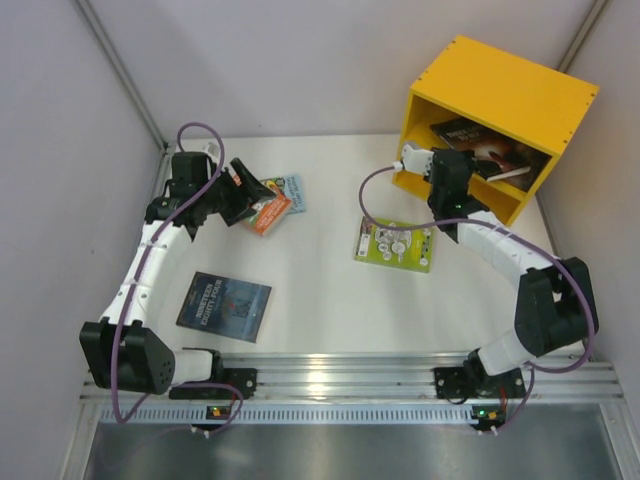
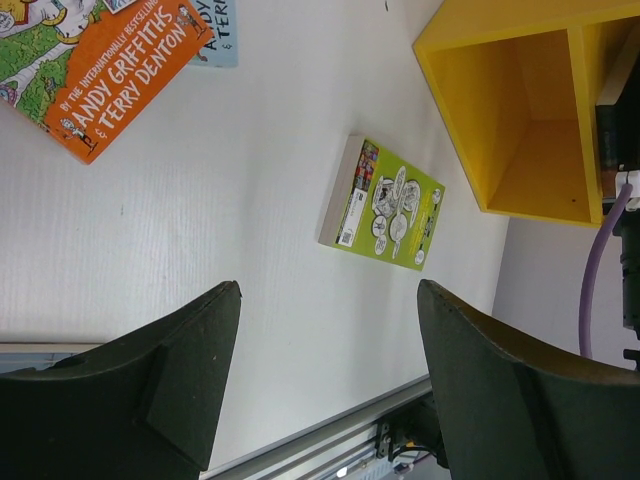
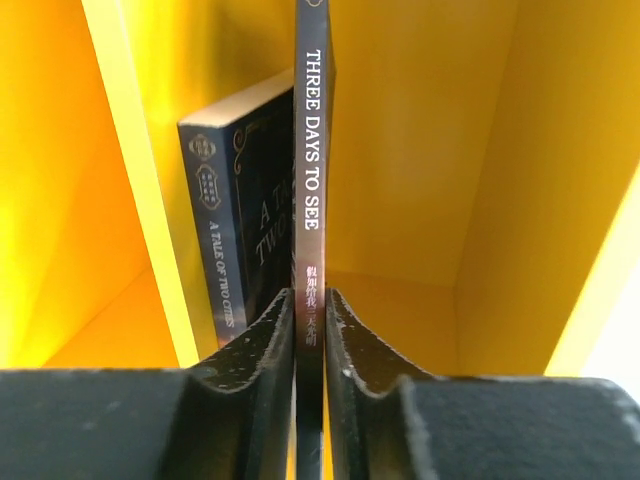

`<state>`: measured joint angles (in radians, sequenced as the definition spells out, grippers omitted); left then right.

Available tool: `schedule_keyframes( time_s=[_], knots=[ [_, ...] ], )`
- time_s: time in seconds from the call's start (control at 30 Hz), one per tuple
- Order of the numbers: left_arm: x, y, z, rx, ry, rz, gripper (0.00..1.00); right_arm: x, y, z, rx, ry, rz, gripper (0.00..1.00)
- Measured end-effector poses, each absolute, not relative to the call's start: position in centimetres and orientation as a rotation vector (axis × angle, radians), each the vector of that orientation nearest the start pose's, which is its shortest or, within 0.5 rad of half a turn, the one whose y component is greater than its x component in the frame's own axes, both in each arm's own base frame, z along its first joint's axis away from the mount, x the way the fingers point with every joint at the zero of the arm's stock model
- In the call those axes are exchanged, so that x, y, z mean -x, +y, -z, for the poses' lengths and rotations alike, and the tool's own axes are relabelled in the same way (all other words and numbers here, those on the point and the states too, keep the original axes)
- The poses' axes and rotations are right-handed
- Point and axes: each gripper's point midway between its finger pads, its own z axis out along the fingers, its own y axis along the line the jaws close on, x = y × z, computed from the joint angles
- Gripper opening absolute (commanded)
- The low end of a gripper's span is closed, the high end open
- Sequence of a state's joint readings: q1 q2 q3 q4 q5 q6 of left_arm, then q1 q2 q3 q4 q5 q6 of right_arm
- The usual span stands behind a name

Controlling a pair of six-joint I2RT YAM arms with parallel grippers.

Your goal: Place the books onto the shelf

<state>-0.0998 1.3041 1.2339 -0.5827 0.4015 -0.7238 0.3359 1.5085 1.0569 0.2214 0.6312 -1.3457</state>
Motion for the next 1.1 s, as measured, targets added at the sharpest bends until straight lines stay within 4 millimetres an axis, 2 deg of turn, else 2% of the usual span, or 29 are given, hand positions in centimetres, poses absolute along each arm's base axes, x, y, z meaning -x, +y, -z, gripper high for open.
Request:
schedule_keyframes(
  time_s=[0.17,0.3,0.43,0.5,0.6,0.63,0.73,0.93,1.1],
  knots=[
    [-34.7,-12.9,-25.0,0.478,2.262,0.884,0.77,-45.3,0.3,-26.5,1.051,1.674,1.254,0.36],
    [-34.7,-12.9,-24.9,0.47,2.263,0.882,0.77,-44.9,-0.3,-25.5,1.046,1.724,1.232,0.4],
    [-34.7,-13.0,-25.0,0.468,2.263,0.885,0.77,-44.6,-0.3,-25.3,1.03,1.75,1.201,0.36],
    [-34.6,-13.0,-25.2,0.465,2.258,0.887,0.77,-44.3,-0.3,-25.5,1.017,1.754,1.189,0.31],
    [-34.4,-12.9,-25.6,0.459,2.245,0.889,0.77,-44.0,-0.3,-25.9,1.0,1.756,1.175,0.21],
    [-34.3,-12.9,-25.8,0.457,2.241,0.889,0.77,-43.9,-0.3,-26.0,0.995,1.756,1.171,0.11],
    [-34.3,-12.9,-25.9,0.455,2.237,0.89,0.77,-43.8,-0.3,-26.0,0.99,1.759,1.165,0.0],
    [-34.2,-12.9,-26.0,0.452,2.234,0.89,0.77,-43.8,-0.7,-26.0,0.984,1.764,1.169,0.0],
    [-34.2,-12.9,-26.0,0.453,2.234,0.891,0.77,-44.0,-2.0,-26.0,0.967,1.777,1.177,0.01]
  ],
)
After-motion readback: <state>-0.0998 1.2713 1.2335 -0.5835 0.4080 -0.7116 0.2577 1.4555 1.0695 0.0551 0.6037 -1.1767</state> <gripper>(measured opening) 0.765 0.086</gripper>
